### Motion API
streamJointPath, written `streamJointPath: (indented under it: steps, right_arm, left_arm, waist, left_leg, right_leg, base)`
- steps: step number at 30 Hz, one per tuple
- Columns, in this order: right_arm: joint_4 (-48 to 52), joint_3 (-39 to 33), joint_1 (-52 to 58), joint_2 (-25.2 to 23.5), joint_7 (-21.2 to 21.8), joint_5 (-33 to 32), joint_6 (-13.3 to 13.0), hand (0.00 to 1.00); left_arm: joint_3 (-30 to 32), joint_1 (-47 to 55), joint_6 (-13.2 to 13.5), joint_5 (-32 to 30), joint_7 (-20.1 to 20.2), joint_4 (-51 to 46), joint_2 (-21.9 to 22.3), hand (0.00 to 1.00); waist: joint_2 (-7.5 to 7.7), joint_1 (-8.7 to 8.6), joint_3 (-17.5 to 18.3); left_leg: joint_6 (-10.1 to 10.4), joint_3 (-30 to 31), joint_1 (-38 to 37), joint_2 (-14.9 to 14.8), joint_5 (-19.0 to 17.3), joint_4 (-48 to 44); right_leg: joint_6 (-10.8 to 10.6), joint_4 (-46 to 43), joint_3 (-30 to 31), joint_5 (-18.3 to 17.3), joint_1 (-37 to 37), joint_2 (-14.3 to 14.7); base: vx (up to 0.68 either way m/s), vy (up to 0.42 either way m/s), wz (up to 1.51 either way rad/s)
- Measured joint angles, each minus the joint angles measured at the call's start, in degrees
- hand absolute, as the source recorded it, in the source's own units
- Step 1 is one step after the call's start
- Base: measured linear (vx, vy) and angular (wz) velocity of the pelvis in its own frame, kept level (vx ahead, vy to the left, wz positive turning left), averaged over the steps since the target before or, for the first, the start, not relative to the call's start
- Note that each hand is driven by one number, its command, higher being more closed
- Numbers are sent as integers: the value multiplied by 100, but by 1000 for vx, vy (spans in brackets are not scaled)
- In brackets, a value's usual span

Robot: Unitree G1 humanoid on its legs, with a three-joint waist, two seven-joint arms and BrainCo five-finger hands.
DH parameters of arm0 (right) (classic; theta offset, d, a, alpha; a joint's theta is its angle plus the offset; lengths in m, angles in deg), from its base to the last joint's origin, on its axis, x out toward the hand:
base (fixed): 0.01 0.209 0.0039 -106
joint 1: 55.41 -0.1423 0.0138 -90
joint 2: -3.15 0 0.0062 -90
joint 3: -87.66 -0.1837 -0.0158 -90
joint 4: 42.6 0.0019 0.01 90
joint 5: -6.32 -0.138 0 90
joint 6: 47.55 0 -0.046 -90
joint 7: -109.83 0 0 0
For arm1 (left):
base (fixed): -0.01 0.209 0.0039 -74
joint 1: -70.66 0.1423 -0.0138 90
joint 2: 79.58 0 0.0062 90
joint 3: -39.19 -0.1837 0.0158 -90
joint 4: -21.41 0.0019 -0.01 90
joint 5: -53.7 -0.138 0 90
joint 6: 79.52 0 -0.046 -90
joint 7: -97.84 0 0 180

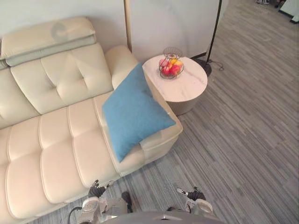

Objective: Pick up cushions and gather them together orderly.

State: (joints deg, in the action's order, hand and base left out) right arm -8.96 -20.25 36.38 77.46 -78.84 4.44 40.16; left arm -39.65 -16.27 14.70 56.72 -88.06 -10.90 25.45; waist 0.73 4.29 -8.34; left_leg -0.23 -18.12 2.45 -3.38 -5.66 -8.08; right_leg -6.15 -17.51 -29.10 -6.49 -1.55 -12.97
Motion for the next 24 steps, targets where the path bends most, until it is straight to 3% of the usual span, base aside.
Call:
streamJointPath:
  steps: [2,3,4,5,6,7,8,9,11,13,15,20,23,24]
  right_arm:
    - [41,150,34,120,7,5,-2,0]
    - [75,213,89,70,18,-2,-17,0]
    - [78,224,113,2,41,2,-17,0]
    - [78,294,194,-45,66,3,-19,0]
    - [82,350,194,-32,66,2,-22,0]
    - [83,355,189,-31,67,-2,-26,0]
    - [77,367,182,-26,69,-5,-28,0]
    - [38,360,198,-27,69,-12,-25,0]
    - [-79,247,153,4,72,-56,-26,0]
    - [-109,183,139,101,69,-41,-1,0]
    - [-110,141,144,148,86,-22,5,0]
    - [-54,76,143,116,48,4,6,0]
    - [721,-113,234,129,-19,6,31,0]
    - [1414,-173,316,213,-49,9,18,0]
  left_arm:
    - [-23,8,-16,21,18,-6,-62,0]
    - [-38,35,-20,23,15,-40,-133,0]
    - [-29,38,-22,24,9,-58,-230,0]
    - [-19,35,-32,24,8,-80,-273,0]
    - [-17,4,-34,22,5,-80,-239,0]
    - [-17,-31,-35,23,4,-78,-223,0]
    - [-27,-19,-35,22,3,-56,-223,0]
    - [-35,-1,-39,16,3,-33,-247,0]
    - [-13,-18,-50,14,2,25,-222,0]
    - [46,19,-38,25,-23,43,-74,0]
    - [131,91,-39,27,-26,108,48,0]
    - [215,71,-39,82,-31,143,-43,0]
    - [214,90,-58,145,-45,41,-159,0]
    - [210,130,-65,152,-44,-159,-214,0]
  waist:
    - [22,-75,-14]
    - [102,-113,-23]
    - [247,-135,-24]
    - [335,-134,-4]
    - [323,-134,0]
    - [305,-147,4]
    - [290,-180,14]
    - [353,-219,36]
    - [433,-261,87]
    - [158,-160,206]
    - [-25,-178,260]
    - [120,-233,329]
    - [286,-245,304]
    - [361,-265,335]
  left_leg:
    - [-43,261,-70,21,-62,-105]
    - [-64,435,-124,57,-73,-134]
    - [-75,585,-149,57,-69,-145]
    - [-88,812,-153,36,-59,-148]
    - [-89,964,-137,7,-58,-145]
    - [-88,1051,-121,-7,-57,-144]
    - [-21,1208,-55,3,-29,-105]
    - [34,1351,-29,106,-4,-60]
    - [129,1536,-59,251,14,-52]
    - [287,1575,-176,114,115,159]
    - [346,1685,-246,-17,165,326]
    - [405,1772,-466,-143,169,610]
    - [411,1769,-444,-107,175,654]
    - [411,1700,-416,-91,175,675]
  right_leg:
    - [110,-1682,472,102,617,-342]
    - [112,-2246,879,123,896,-382]
    - [135,-2408,1151,-116,996,-298]
    - [141,-2189,1420,-436,1034,-52]
    - [144,-1786,1657,-594,1079,191]
    - [134,-1483,1793,-627,1098,330]
    - [152,-583,2219,-551,1046,611]
    - [225,83,2456,-320,959,688]
    - [268,195,2476,103,906,584]
    - [270,364,2355,109,825,721]
    - [297,676,2192,215,602,870]
    - [317,1148,2081,297,248,1030]
    - [306,1379,2112,414,201,1016]
    - [292,1509,2200,493,204,1015]
  base:
    - [-63,54,66]
    - [34,12,88]
    - [61,-37,96]
    - [82,-88,91]
    - [46,-101,78]
    - [50,-119,70]
    - [36,-143,71]
    - [39,-148,73]
    - [114,-153,64]
    - [206,-140,25]
    - [234,-136,17]
    - [147,-49,6]
    - [73,38,-2]
    - [27,49,-18]
